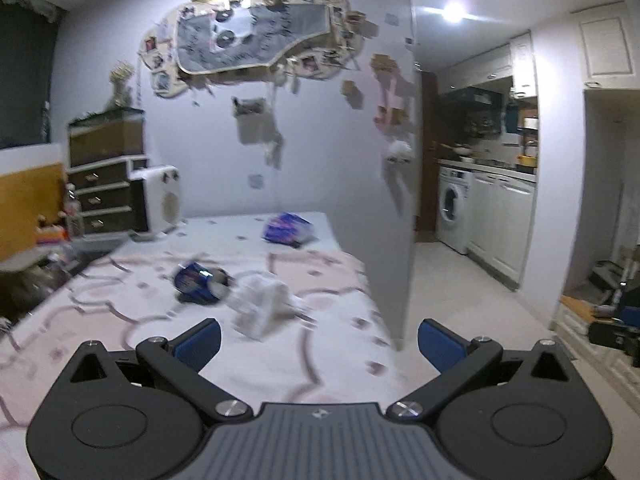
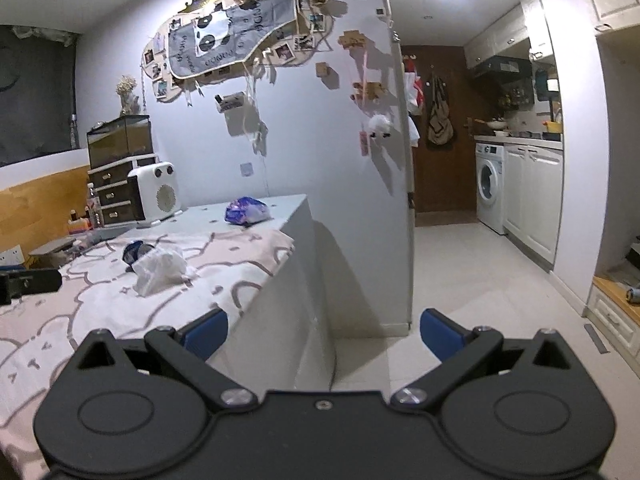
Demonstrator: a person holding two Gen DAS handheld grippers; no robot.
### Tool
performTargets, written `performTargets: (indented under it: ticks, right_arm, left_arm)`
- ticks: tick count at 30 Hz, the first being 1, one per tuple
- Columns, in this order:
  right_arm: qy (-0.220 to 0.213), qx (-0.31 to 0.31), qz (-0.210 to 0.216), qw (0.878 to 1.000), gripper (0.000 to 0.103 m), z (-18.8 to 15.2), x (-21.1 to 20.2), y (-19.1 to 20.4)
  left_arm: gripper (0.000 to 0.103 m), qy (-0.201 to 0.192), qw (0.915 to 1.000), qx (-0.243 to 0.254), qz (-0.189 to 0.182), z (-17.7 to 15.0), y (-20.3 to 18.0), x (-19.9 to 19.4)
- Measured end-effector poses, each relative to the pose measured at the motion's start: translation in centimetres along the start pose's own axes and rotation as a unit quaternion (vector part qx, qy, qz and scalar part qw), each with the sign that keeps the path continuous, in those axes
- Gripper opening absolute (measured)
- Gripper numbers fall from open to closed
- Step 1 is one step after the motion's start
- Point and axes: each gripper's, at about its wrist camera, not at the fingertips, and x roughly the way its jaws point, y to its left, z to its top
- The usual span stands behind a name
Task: Collect trash
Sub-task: 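Grasp the crushed blue Pepsi can with the left tool while the right tool reaches toward the white tissue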
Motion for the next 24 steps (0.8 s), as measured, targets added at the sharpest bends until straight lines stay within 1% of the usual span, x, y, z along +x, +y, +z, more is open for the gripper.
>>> performTargets:
  ticks: [4, 8, 10, 14, 19, 22, 24]
  right_arm:
    - [0.0, -0.001, 0.015, 1.0, 0.103, 0.9, 1.8, 2.0]
    - [-0.002, -0.002, 0.028, 1.0, 0.103, 1.9, 3.5, 3.8]
    - [-0.004, -0.003, 0.036, 0.999, 0.103, 2.2, 4.4, 4.6]
    - [-0.005, -0.008, 0.046, 0.999, 0.103, 2.7, 6.0, 5.8]
    - [0.001, -0.026, 0.052, 0.998, 0.103, 2.9, 8.2, 6.8]
    - [0.003, -0.036, 0.049, 0.998, 0.103, 3.1, 9.4, 6.9]
    - [0.003, -0.039, 0.048, 0.998, 0.103, 3.2, 10.0, 6.8]
  left_arm:
    - [0.103, -0.001, 0.9999, 0.007, 0.012, 1.8, 3.0, 1.6]
    - [0.103, 0.006, 0.9997, 0.009, 0.022, 3.8, 5.9, 4.2]
    - [0.103, 0.013, 0.9995, 0.002, 0.029, 4.8, 7.6, 6.1]
    - [0.103, 0.031, 0.9983, -0.029, 0.04, 6.0, 10.3, 10.9]
    - [0.103, 0.013, 0.9975, -0.059, 0.038, 7.1, 12.5, 16.4]
    - [0.103, 0.004, 0.9989, -0.03, 0.037, 7.4, 13.2, 20.3]
    - [0.103, 0.01, 0.9995, -0.002, 0.03, 7.1, 13.7, 22.8]
